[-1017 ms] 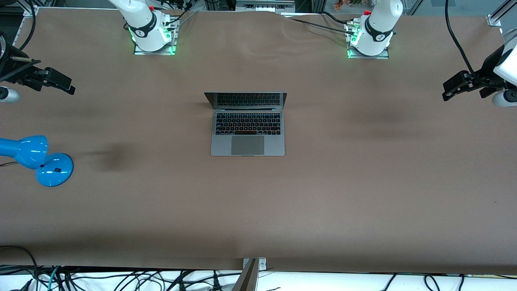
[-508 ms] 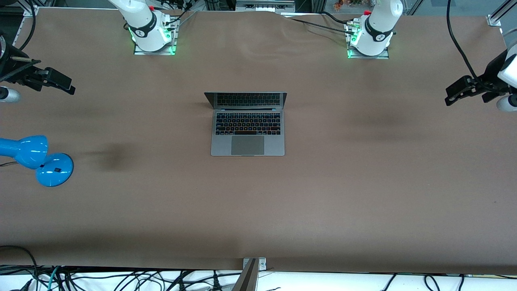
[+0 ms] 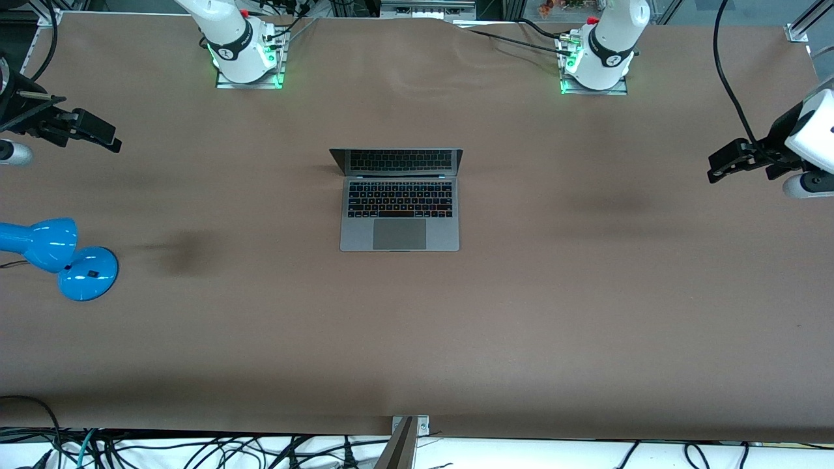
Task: Close laptop with both arms from behind
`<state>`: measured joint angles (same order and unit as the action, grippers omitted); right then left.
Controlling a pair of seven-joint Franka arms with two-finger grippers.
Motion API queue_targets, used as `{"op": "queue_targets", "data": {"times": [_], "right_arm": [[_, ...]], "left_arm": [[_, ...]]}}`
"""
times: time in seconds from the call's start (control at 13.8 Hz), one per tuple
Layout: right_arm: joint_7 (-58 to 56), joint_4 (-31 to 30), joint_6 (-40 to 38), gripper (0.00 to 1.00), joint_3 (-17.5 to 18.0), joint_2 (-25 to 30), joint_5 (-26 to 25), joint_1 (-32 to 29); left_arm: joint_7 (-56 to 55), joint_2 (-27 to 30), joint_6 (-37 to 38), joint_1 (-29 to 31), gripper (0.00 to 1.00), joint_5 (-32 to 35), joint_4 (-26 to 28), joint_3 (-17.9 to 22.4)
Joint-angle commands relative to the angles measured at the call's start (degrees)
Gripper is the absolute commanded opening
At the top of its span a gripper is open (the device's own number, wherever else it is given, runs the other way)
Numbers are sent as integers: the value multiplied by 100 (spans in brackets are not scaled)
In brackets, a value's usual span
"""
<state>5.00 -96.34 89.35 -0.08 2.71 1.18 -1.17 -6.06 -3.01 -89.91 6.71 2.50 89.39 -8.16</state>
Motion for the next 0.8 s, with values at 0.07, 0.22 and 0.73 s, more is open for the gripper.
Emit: {"op": "queue_targets", "data": {"times": [0.07,0.22,0.73], "right_arm": [[-105,45,-67,100,-53,2,84,29],[-104,45,-67,100,-53,2,84,29],[-105,45,-67,100,-53,10,84,29]], "left_arm": [[175,-42,184,32,100,-249,-10,-10],[175,-103,202,6,100,-599,96,-10],[0,11,281,-12,100,-1189,315,-256]]}}
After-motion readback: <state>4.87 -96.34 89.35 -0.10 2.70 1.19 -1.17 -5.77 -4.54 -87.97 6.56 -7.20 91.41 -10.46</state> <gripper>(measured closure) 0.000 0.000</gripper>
